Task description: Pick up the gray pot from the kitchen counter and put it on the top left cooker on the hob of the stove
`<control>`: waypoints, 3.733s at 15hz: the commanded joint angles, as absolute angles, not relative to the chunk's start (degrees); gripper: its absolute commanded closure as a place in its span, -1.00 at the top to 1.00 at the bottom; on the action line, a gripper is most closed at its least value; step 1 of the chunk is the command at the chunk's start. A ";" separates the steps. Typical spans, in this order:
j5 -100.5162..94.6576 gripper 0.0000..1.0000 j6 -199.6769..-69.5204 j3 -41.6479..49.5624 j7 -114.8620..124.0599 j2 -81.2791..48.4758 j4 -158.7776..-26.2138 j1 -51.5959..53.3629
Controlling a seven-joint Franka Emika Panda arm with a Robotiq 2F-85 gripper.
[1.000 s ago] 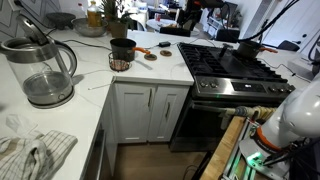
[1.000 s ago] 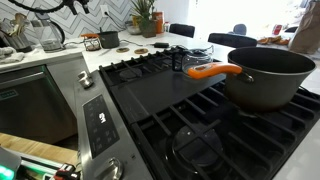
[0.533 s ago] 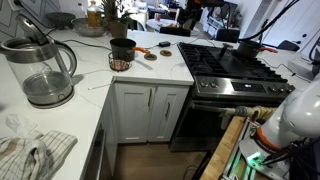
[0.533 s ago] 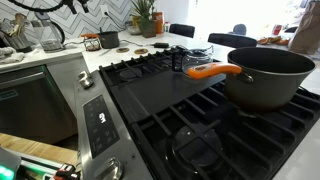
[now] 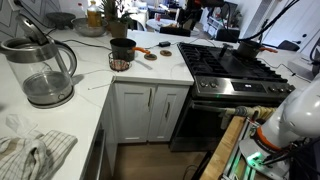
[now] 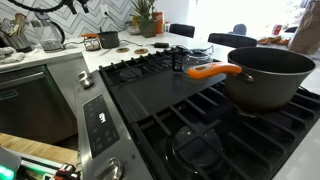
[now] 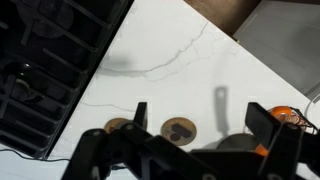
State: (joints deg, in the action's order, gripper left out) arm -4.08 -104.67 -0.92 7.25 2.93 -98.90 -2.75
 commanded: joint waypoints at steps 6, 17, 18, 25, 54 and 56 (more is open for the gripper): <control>-1.45 1.00 -105.95 -4.74 5.73 2.17 -99.85 2.84; -13.87 1.00 -127.27 -5.44 19.83 -8.49 -101.71 6.20; -14.08 1.00 -128.23 -5.09 20.28 -9.85 -101.03 6.29; -12.07 1.00 -126.74 -5.18 18.33 -8.01 -101.79 6.52; -4.13 0.40 -144.05 -1.14 18.48 -31.06 -83.29 8.03; -4.34 0.05 -144.14 -0.85 18.47 -31.73 -82.57 8.20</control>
State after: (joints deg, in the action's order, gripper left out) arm -4.71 -143.24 -2.31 19.07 -29.74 -84.59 7.06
